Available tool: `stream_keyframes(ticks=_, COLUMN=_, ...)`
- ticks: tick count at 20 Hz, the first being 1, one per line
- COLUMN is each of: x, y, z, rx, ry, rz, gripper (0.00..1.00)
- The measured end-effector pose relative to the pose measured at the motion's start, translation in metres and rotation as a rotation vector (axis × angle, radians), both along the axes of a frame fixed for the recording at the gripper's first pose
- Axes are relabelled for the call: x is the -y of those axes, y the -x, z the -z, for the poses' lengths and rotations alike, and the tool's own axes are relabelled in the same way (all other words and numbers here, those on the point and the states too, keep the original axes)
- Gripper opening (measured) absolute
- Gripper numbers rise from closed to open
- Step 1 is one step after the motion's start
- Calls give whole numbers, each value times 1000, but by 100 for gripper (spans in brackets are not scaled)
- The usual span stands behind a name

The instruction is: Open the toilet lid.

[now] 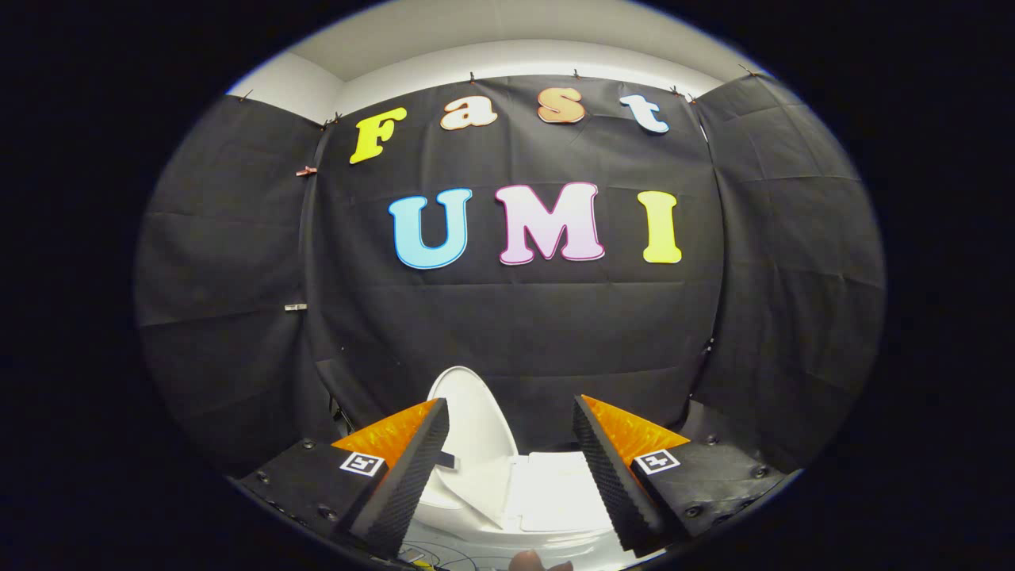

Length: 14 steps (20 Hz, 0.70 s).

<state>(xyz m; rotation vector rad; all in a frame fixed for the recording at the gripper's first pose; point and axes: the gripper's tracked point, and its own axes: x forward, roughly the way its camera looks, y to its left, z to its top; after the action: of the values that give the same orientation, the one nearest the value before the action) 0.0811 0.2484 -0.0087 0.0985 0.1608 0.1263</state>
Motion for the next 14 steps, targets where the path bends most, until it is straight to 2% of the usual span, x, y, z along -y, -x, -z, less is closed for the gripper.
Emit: stream_keyframes(ticks=14, x=154, y=24, z=-4, rx=44, ry=-18, rz=129, gripper=99)
